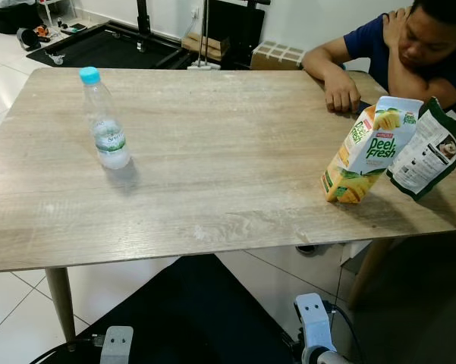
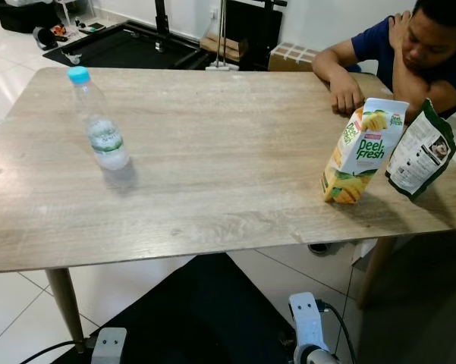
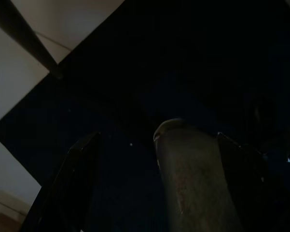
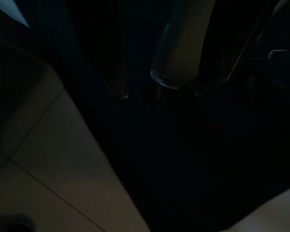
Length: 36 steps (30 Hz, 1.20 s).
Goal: Restocking fridge
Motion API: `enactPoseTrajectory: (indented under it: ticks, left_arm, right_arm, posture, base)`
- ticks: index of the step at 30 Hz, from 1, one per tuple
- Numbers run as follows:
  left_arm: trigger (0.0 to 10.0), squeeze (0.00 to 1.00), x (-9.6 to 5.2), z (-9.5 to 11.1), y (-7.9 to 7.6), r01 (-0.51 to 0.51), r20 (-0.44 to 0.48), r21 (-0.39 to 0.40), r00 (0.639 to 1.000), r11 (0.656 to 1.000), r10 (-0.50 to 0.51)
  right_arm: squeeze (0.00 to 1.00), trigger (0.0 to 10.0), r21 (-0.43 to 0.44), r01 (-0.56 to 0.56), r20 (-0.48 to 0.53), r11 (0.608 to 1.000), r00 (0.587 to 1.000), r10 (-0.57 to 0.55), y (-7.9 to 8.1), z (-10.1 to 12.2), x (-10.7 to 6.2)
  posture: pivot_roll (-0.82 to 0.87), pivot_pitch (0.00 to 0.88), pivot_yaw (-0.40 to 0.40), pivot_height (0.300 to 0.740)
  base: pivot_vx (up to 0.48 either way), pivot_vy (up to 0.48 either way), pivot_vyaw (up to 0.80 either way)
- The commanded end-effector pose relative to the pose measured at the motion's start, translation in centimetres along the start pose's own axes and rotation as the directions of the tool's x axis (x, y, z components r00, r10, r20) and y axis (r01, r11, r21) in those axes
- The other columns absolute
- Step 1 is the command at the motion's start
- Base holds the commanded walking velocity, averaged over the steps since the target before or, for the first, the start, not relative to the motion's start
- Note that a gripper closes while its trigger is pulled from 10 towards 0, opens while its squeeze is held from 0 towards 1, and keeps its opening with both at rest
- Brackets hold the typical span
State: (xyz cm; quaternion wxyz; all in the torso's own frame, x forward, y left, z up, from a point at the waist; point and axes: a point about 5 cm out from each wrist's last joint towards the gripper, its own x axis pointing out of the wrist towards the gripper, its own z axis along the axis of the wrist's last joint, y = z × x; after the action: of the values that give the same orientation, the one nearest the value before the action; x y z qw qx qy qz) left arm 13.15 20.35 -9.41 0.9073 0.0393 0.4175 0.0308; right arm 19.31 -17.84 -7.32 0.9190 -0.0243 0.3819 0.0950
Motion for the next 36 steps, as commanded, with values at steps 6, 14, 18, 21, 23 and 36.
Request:
enactPoseTrajectory:
  ticks: [6,14,18,21,23,36]
  left_arm:
    - [10.0,0.00,-0.9,0.0,1.6,0.055,0.102,0.112,0.992,0.992,-0.067]
    - [10.0,0.00,-2.9,3.1,3.7,0.039,0.408,0.173,0.906,0.984,-0.108]
    - [10.0,0.00,-4.5,5.0,3.5,0.035,0.530,0.218,0.835,0.975,-0.148]
    - [10.0,0.00,-6.1,6.7,2.3,0.104,0.597,0.261,0.763,0.960,-0.245]
    - [10.0,0.00,-7.0,7.5,1.5,0.151,0.622,0.297,0.719,0.943,-0.311]
    - [10.0,0.00,-13.6,13.7,-2.6,0.412,0.601,0.534,0.429,0.738,-0.674]
  right_arm:
    - [0.00,10.0,0.042,-0.219,0.146,0.975,0.967,0.211,0.3,1.9,-0.2]
    - [0.00,10.0,-0.042,-0.529,0.230,0.848,0.820,0.523,-0.2,4.5,-1.2]
    - [0.00,10.0,-0.096,-0.672,0.241,0.734,0.700,0.672,0.1,5.9,-2.1]
    - [0.00,10.0,-0.167,-0.786,0.192,0.595,0.566,0.802,0.4,7.0,-3.5]
    - [0.00,10.0,-0.190,-0.833,0.160,0.519,0.496,0.854,0.6,7.5,-4.4]
    - [0.00,10.0,-0.233,-0.962,0.164,0.141,0.104,0.981,1.7,12.5,-10.2]
  posture:
    - [-0.09,0.116,-0.066,0.740]
    - [-0.09,0.137,-0.044,0.740]
    - [-0.10,0.145,-0.039,0.740]
    - [-0.09,0.146,-0.039,0.740]
    - [-0.08,0.144,-0.043,0.740]
    - [-0.06,0.121,-0.042,0.740]
  base:
    - [0.000,0.000,0.00]
    - [0.000,0.000,0.00]
    - [0.000,0.000,0.00]
    - [0.000,0.000,0.00]
    - [0.000,0.000,0.00]
    - [0.000,0.000,0.00]
